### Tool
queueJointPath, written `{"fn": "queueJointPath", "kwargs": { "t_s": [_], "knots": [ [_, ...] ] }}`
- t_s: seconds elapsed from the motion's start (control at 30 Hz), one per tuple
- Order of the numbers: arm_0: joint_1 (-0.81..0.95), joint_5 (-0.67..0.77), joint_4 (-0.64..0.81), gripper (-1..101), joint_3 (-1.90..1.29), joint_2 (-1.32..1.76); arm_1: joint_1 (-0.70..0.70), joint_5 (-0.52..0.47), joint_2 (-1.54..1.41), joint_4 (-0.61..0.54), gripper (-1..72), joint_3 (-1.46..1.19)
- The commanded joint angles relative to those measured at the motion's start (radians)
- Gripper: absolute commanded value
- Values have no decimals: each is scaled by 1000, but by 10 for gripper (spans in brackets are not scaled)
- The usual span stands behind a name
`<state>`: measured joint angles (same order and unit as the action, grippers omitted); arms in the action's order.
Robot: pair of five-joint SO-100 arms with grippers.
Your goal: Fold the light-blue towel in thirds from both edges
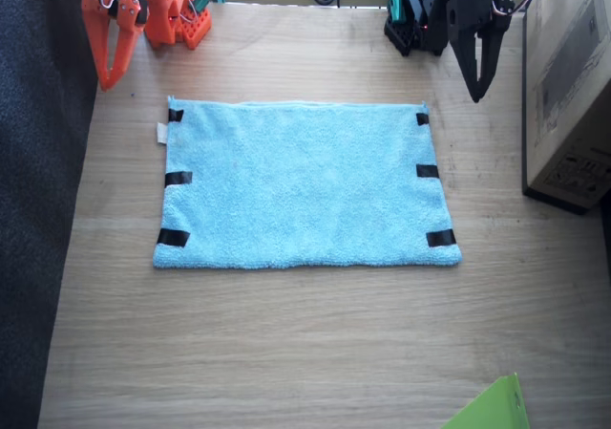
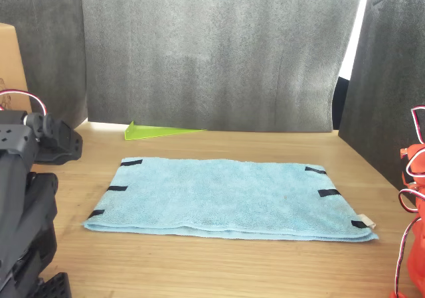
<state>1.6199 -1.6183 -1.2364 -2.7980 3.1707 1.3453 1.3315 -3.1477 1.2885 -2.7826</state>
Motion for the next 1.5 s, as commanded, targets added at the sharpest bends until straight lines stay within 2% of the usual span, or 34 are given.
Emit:
{"fn": "queueJointPath", "kwargs": {
  "t_s": [0.0, 0.13, 0.23, 0.53, 0.7, 0.93, 1.3, 1.47],
  "knots": [
    [121, -141, 21, -4, 298, -371, -61, -190, 572, 17, -1, 428],
    [129, -147, -77, -4, 209, -179, -104, -227, 436, 55, -1, 325],
    [130, -149, -91, -4, 155, -92, -101, -225, 368, 67, -1, 279],
    [112, -120, -18, -4, 275, -304, -48, -192, 494, 3, -1, 319],
    [107, -106, 20, -4, 330, -422, -34, -184, 710, 12, -1, 503],
    [60, -75, 81, -4, 499, -687, 26, -137, 1037, 91, -1, 827],
    [5, -67, 110, -4, 512, -752, 67, -127, 1101, 124, -1, 864],
    [-26, -61, 124, -4, 583, -868, 98, -120, 1264, 160, -1, 980]
  ]
}}
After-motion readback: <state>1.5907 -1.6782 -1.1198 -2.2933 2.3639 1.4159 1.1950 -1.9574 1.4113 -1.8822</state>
